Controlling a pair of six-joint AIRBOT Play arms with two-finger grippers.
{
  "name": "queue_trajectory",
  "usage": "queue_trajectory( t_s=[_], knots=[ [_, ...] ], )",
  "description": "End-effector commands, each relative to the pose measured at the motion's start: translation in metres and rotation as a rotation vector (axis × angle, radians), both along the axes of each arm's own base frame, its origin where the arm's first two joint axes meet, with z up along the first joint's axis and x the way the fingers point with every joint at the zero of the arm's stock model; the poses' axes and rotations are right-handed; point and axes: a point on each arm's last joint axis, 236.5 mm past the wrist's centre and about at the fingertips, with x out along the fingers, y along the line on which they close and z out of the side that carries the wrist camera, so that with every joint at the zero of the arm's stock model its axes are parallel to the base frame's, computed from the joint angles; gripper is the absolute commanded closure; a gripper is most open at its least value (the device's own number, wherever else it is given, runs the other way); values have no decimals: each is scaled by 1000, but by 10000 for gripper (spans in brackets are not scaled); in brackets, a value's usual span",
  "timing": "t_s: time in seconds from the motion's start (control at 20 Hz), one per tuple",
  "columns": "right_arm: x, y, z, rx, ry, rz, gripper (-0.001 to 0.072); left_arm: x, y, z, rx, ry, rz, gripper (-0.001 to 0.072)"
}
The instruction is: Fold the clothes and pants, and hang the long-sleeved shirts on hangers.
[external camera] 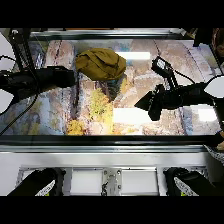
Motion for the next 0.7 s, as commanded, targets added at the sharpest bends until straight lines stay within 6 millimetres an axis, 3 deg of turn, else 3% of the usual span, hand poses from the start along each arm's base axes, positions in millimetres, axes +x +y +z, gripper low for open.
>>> queue_trajectory(
  t_s=[0.0, 0.45, 0.6, 0.65],
  knots=[
    [0, 0, 0, 0, 1, 1, 694, 0, 0, 0, 1, -1, 0, 692],
    [0, 0, 0, 0, 0, 1, 693, 0, -1, 1, -4, -4, 0, 693],
    [0, 0, 0, 0, 1, 1, 693, 7, -4, 11, -30, -50, 0, 692],
    [0, 0, 0, 0, 1, 1, 694, 11, -5, 13, -35, -64, 2, 583]
  ],
)
